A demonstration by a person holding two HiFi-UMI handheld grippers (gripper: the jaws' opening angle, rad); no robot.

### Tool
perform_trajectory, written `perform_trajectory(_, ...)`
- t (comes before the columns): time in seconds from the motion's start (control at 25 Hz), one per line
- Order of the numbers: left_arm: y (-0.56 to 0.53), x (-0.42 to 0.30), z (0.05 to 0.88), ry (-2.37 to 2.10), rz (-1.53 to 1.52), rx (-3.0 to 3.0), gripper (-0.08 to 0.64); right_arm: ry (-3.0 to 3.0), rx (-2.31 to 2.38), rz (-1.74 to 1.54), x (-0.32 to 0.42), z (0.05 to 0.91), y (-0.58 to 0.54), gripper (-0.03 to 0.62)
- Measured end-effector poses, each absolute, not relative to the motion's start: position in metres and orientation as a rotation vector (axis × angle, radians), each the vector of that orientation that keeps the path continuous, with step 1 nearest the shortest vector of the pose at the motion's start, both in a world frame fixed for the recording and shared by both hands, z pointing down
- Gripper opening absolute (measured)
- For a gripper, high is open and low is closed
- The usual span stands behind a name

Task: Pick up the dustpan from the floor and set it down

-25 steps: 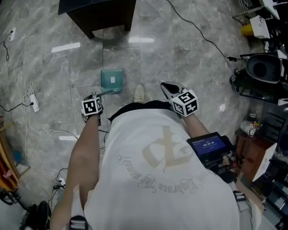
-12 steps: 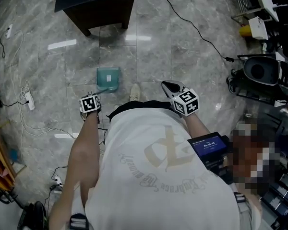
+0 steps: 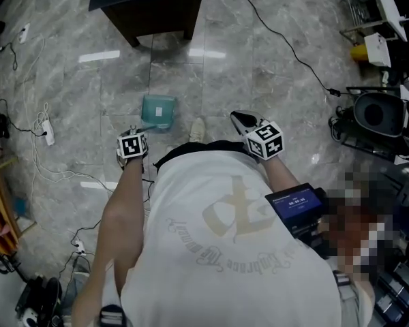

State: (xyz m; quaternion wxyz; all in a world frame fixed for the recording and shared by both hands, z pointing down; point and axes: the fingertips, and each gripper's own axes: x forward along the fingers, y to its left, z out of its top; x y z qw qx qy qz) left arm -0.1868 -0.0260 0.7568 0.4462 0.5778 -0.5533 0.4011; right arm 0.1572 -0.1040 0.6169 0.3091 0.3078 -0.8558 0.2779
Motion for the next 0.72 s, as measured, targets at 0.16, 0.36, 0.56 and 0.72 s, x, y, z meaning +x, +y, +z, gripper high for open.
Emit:
perform_trajectory(0.16,-0.017,-0.190,0.745,-1.378,0.997,1.439,0.101,-2.294,0.776,0.729,0.144,0.616,-0.106,0.018)
perform_trajectory(0.36,-0.008,-0.203,0.734,-1.394,0.970,1.441,0.101,-2.314,0.752,0.736,0.126,0.623,-0.111,0.017)
perform_trajectory(0.56,0.022,-0.205,0.702,-1.408,0.937,1.431,0.101,-2.331,0.681,0.740,0.111,0.610,-0.095,0.018)
perform_trajectory(0.72,0.032,-0.212,0.692,-1.416,0.872,1.442,0.101,-2.343,0.668,0.719,0.087,0.608,-0.094,0.017)
